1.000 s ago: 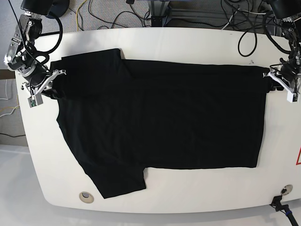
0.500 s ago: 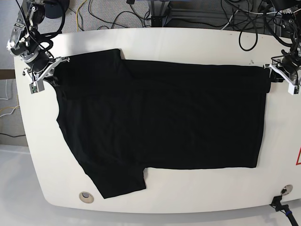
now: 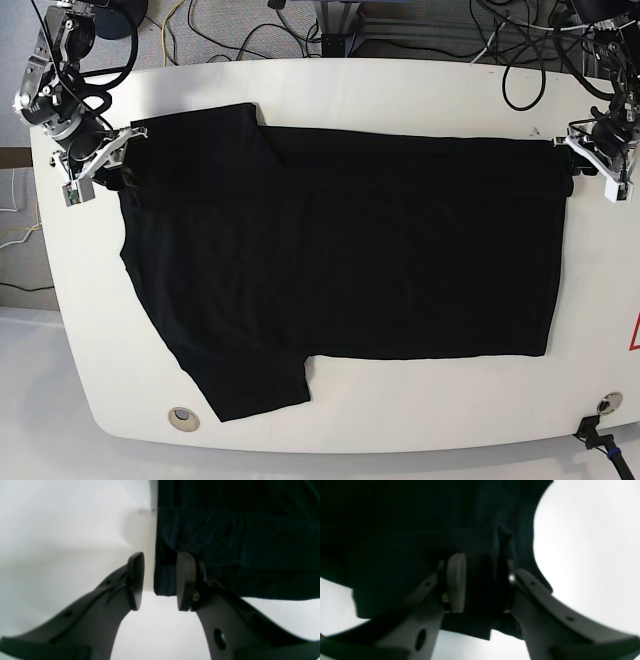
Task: Fold the T-shirt properly
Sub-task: 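Lower the shoulder edge back onto the table with both grippers, then open both grippers and reposition them along the shoulder edge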
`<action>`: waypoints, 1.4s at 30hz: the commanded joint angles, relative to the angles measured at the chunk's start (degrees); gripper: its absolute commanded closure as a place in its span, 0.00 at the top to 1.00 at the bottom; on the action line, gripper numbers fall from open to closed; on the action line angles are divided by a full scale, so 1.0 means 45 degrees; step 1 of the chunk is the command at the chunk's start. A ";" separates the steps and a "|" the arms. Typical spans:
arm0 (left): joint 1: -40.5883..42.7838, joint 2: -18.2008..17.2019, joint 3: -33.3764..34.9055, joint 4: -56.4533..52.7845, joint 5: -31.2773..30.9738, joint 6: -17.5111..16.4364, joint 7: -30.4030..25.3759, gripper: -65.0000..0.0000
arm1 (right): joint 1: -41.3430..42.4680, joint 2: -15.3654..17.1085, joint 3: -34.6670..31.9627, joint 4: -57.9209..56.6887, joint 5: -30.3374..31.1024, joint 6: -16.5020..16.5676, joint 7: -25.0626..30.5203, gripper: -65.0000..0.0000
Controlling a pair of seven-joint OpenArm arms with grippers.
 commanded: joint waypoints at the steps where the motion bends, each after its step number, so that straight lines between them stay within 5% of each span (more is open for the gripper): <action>1: -0.0152 -0.0111 -0.0091 0.0217 -0.0164 -0.0018 -0.0104 0.31 | -0.0119 0.0025 0.0209 0.0407 0.0553 0.0161 0.0137 0.33; 19: 0.0255 -0.0066 -0.0408 0.0607 -0.0961 0.0225 0.0023 0.33 | -0.0616 -0.0429 0.0508 0.0992 0.0634 0.0273 -0.0741 0.30; 29: 0.1057 -0.0076 -0.0382 0.0864 -0.0973 0.0148 -0.0149 0.33 | -0.2181 -0.0539 0.4170 0.3739 0.2179 0.0139 -0.1436 0.30; 42: 0.1080 -0.0052 -0.0378 0.0795 -0.1026 0.0153 -0.0172 0.34 | -0.2608 -0.1326 0.3963 0.0961 0.1635 0.0248 -0.1137 0.30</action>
